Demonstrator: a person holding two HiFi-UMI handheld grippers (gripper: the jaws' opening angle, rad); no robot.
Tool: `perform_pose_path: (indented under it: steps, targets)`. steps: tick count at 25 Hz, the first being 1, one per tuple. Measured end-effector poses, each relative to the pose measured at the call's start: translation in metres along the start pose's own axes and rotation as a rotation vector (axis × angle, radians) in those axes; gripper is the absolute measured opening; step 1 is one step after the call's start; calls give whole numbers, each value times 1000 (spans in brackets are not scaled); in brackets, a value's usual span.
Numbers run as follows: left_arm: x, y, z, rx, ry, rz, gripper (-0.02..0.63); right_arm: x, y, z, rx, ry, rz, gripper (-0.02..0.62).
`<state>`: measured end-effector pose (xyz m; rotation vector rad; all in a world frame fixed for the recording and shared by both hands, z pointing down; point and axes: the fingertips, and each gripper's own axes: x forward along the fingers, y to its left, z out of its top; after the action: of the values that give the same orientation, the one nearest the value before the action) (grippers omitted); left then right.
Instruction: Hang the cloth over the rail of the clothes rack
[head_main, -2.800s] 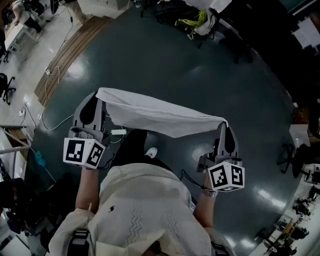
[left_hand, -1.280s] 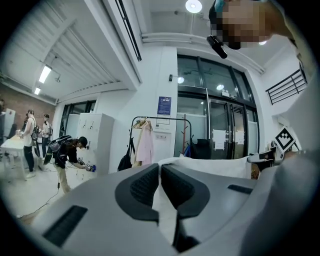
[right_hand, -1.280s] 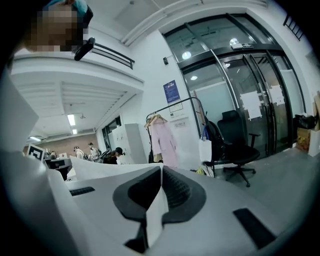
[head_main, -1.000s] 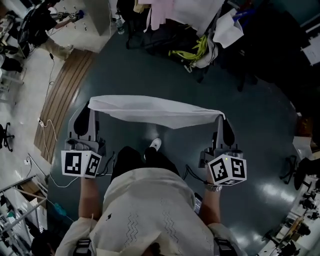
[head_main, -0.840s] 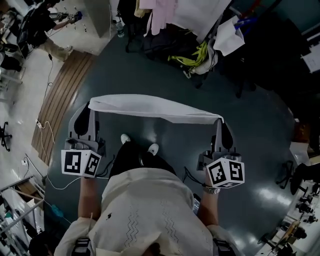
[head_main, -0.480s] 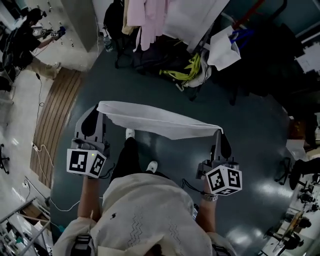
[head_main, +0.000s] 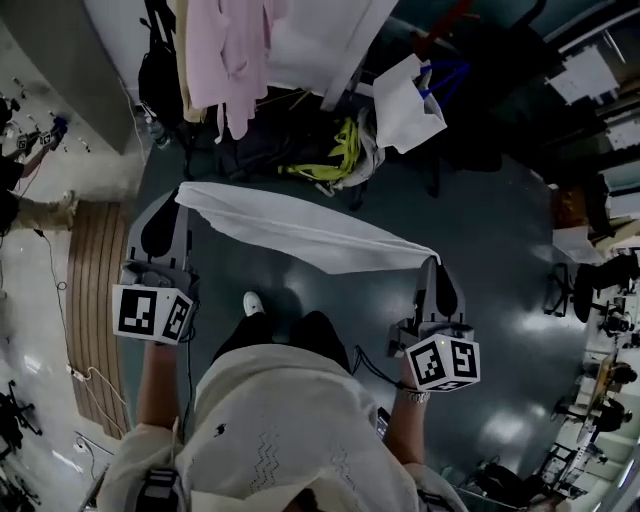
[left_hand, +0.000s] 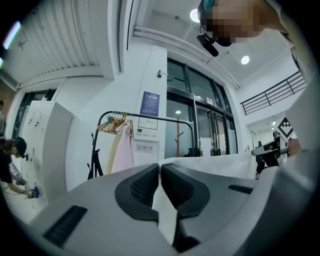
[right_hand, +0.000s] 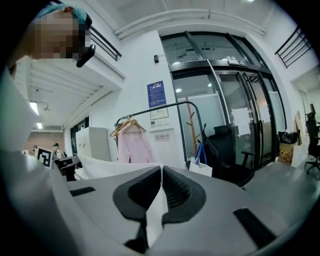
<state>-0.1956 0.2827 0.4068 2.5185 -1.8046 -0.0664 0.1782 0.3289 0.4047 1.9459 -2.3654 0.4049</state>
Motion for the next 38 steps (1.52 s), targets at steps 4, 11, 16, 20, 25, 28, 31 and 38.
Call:
perform_pose_path:
  steps: [4, 11, 16, 20, 25, 28, 31, 38]
  targets:
    - [35, 17, 2, -25, -6, -25, 25, 30, 0, 6, -7, -3, -16, 26]
    - [111, 29, -16, 83, 26, -20, 25, 117, -34, 7, -72, 1, 3, 26]
    - [200, 35, 21, 320, -16, 15, 25, 203, -62, 56, -328, -51, 70, 26]
    - [261, 37, 79, 453, -76, 64, 25, 267, -80, 135, -487, -153, 121, 26]
    - [320, 44, 132, 681, -133, 102, 25, 316, -91, 224, -620, -288, 157, 26]
    - [347, 53, 152, 737, -151, 119, 25, 334, -89, 258, -696, -348, 151, 26]
    - [368, 61, 178, 904, -146, 106, 25, 345, -79, 290, -780, -394, 131, 26]
    - [415, 99, 286, 1099, -329, 125, 25, 367, -39, 381, -968, -525, -40, 26]
